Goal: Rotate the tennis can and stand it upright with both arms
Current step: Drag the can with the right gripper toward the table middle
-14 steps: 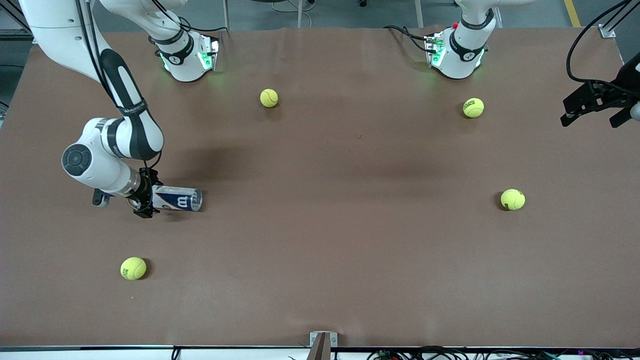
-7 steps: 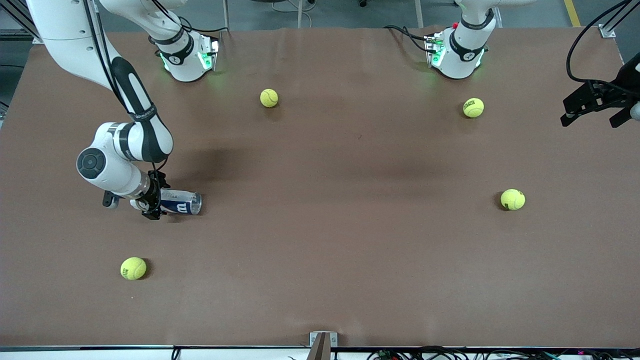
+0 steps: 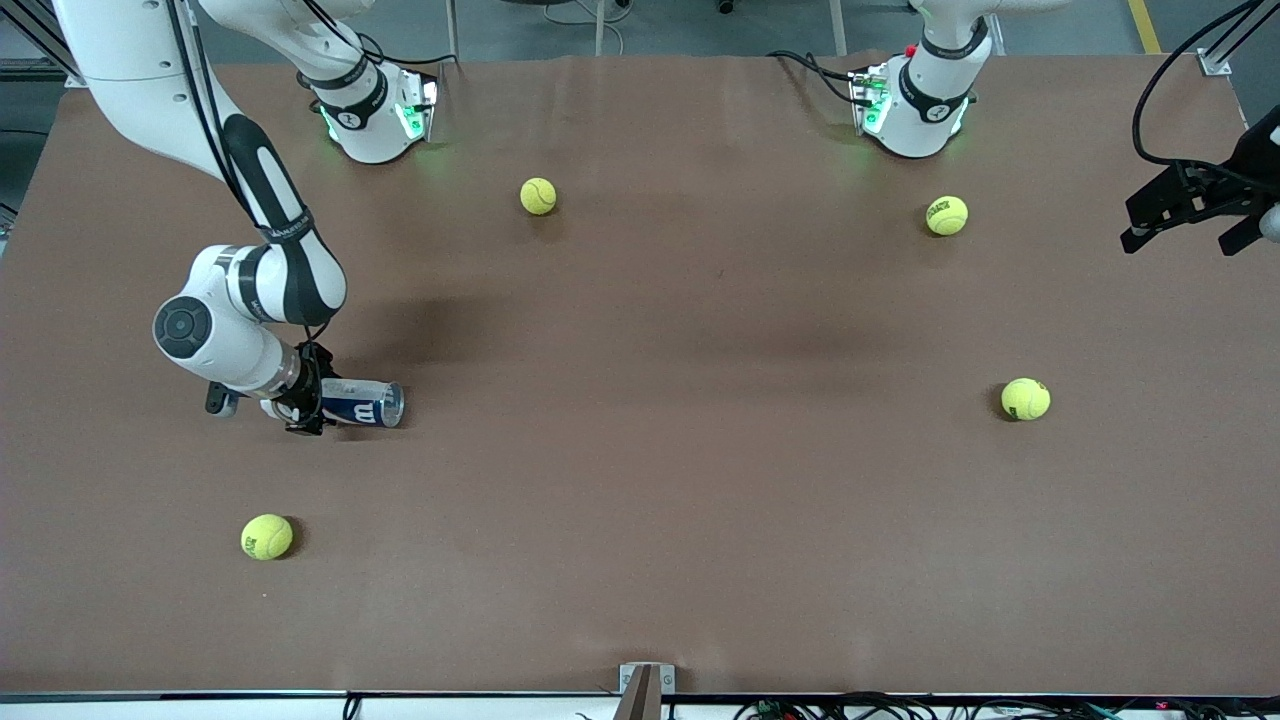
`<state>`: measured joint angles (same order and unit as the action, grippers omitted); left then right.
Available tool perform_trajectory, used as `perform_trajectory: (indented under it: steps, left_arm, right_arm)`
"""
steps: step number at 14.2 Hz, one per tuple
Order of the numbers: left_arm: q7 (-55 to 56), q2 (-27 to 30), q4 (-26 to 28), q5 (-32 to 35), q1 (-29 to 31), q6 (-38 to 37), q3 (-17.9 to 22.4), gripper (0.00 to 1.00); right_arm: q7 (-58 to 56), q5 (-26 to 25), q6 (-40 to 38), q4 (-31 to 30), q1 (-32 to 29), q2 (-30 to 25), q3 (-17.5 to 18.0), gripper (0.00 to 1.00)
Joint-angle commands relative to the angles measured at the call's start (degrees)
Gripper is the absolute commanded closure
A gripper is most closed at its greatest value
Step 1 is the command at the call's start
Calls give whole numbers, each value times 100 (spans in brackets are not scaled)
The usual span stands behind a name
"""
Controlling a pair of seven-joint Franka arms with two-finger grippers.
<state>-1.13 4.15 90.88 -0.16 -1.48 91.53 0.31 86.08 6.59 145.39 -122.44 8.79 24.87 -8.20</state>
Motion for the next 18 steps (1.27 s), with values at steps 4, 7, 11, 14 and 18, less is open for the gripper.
perform_trajectory:
  steps: [4, 7, 11, 14, 18]
  left_arm:
    - [-124, 33, 26, 104, 7, 23, -4, 0]
    - [-124, 42, 26, 104, 7, 23, -4, 0]
    - [-124, 42, 26, 104, 7, 23, -4, 0]
    - [-124, 42, 26, 104, 7, 23, -4, 0]
    - [-124, 42, 26, 104, 7, 23, -4, 0]
  right_arm:
    - [76, 18, -142, -25, 70, -34, 11, 40]
    - [154, 71, -256, 45, 184, -70, 20, 40]
    - [681, 132, -634, 457, 579, -79, 64, 38]
    - [928, 290, -713, 704, 861, -79, 239, 38]
    - [1340, 361, -775, 1090, 1326, -44, 389, 38]
